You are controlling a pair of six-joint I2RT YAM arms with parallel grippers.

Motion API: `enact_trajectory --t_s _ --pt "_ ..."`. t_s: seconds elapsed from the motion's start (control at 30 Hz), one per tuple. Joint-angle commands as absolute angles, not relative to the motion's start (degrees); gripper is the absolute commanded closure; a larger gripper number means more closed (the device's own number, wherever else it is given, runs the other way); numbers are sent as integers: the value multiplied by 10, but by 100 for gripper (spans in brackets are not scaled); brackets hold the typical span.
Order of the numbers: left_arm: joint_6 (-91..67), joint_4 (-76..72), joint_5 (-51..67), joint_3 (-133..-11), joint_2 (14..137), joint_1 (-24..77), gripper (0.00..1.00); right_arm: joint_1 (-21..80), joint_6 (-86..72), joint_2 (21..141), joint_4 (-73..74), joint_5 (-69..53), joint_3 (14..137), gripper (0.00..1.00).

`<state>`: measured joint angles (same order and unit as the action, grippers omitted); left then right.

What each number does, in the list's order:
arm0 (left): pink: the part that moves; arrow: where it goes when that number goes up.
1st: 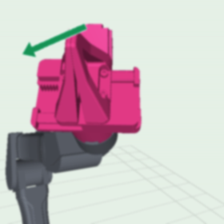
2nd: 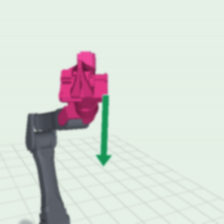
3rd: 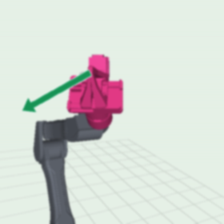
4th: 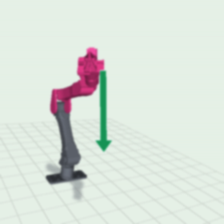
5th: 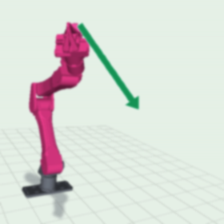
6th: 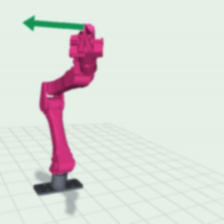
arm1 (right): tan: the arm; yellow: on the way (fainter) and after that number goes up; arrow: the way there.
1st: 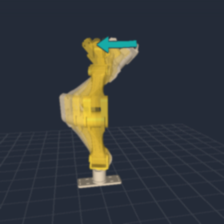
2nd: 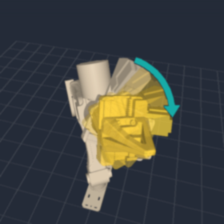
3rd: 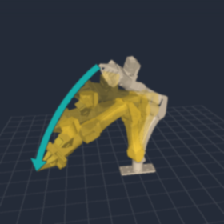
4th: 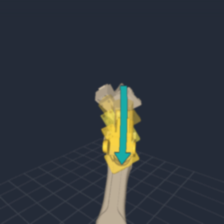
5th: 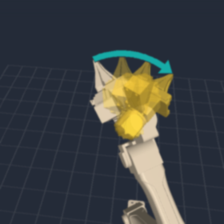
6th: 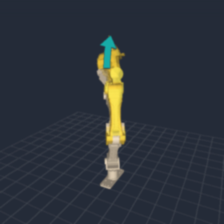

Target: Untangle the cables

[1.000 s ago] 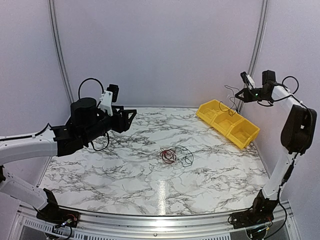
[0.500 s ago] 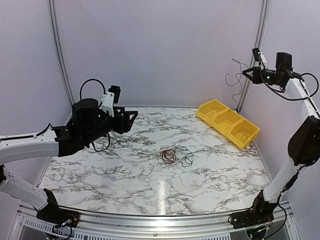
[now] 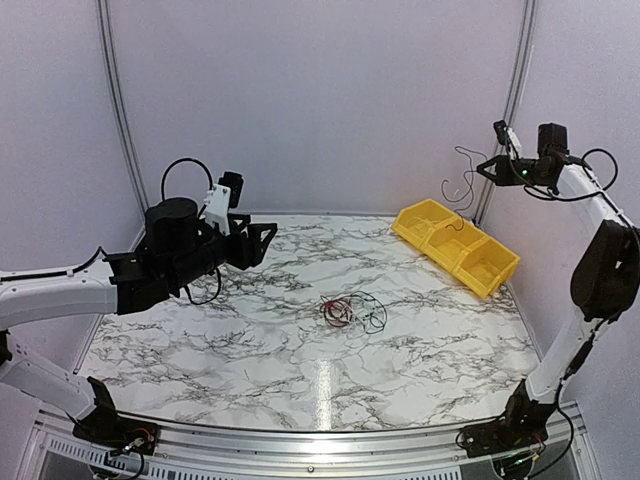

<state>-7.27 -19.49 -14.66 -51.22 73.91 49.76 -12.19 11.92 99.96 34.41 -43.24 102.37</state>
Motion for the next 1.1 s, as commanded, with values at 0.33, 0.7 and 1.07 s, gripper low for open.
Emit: enact_trajectory --t_s 0.33,0.7,1.07 --pt "-59 -210 -160 -508 742 502 31 -126 163 1089 346 -358 995 100" --pt "-56 -210 -161 -507 751 502 31 -126 181 1141 371 -283 985 100" --pt "-54 -210 -161 -508 757 503 30 -89 250 1242 473 -160 1102 100"
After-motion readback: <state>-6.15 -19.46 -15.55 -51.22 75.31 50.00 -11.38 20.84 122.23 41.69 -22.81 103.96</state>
